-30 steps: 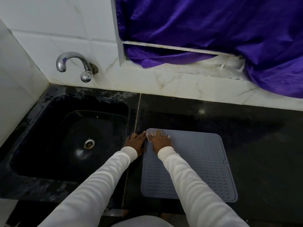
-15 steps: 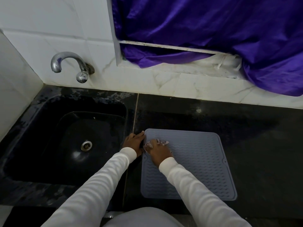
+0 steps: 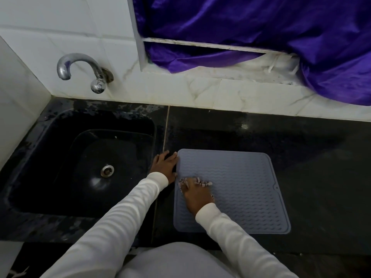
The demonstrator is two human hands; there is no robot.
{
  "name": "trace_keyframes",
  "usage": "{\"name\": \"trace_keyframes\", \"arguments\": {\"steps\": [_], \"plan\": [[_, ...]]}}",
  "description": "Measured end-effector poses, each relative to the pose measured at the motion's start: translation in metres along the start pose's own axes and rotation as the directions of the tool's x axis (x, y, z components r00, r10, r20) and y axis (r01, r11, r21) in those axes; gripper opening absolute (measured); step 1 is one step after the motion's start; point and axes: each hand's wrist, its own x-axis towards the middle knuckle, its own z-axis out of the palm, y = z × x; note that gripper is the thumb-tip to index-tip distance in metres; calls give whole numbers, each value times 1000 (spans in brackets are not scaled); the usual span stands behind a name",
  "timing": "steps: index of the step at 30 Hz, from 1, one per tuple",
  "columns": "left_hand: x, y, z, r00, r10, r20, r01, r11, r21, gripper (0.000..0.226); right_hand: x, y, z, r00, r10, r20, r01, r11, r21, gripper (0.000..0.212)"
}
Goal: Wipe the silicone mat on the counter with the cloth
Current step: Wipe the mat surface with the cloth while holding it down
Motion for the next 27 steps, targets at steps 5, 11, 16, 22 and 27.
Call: {"name": "trace_keyframes", "arguments": {"steps": [5,11,16,22,27], "plan": [[1,-1,3,1000,3,30,-4,999,49,74,-14,-10,8,1000,6,-15,-6,999,39,45],[2,3,2,999,-15,45,12,998,67,73,-33,-29,12,999,33,-31,-32,999,35,38],[2,8,10,998,-66,3,66,998,-3,71,-45,-34,6,999,31,41,-27,994,-103,38],[0,11,12,998,-63,10,63,998,-30,69,-68,-47,14,970,215,110,-240,914,327,40],[2,9,14,999,-44,23,44,999,-22,68,-81,-54,12,978,200,65,-210,914,347,36]]}}
